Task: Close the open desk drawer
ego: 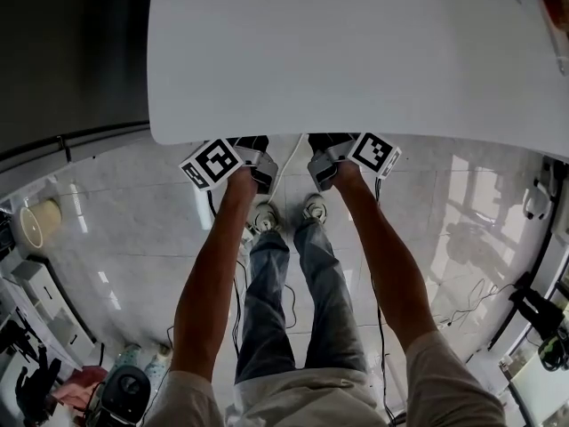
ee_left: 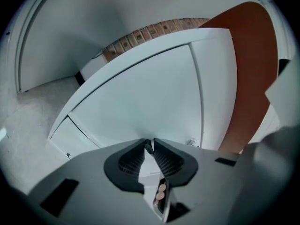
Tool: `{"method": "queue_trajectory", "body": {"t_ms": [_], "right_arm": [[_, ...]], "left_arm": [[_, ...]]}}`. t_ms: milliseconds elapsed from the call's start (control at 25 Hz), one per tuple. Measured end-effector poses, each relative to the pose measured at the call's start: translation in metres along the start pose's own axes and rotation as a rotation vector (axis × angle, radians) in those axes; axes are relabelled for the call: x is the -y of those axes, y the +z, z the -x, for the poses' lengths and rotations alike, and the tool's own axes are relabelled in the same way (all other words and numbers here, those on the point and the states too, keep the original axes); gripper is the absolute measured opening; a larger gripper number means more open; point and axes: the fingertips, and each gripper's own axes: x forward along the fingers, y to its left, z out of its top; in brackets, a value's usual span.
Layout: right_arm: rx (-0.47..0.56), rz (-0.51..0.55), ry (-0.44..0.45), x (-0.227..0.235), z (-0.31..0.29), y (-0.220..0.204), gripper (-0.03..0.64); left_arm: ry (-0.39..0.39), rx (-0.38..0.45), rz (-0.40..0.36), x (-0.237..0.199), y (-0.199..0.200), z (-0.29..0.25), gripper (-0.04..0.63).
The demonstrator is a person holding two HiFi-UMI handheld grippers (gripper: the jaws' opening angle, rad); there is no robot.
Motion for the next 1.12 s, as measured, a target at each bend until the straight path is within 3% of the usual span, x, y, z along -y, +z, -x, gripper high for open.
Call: {"method": "queue_trajectory", "body": {"t_ms": [360, 600, 680, 880, 1040, 1120], "right_arm": [[0.012, -0.081, 0.047, -0.014, 0.025, -0.017, 0.063], [-0.002, -0.101, 0.013, -0.005, 0.066, -0.053, 0.032], [-0.011, -0.095, 0.002, -0.002, 0.077, -0.063, 0.018], [-0.02, -0.081, -0.018, 0.003, 0.093, -0.074, 0.018], [-0.034, -0.002, -0.021, -0.011, 0.097, -0.069, 0.018], [-0.045, 0.114, -0.044, -0.021, 0.101, -0.062, 0.018]], "left_arm": [[0.004, -0.038, -0.042, 0.008, -0.025, 0.029, 0.072], [0.021, -0.044, -0.003, 0.001, -0.059, 0.058, 0.067], [0.019, -0.053, -0.005, 0.002, -0.071, 0.066, 0.012], [0.023, -0.074, -0.032, 0.005, -0.085, 0.078, 0.012], [0.021, -0.078, -0.077, 0.017, -0.081, 0.079, 0.012], [0.032, -0.092, -0.171, 0.032, -0.077, 0.08, 0.012]]}}
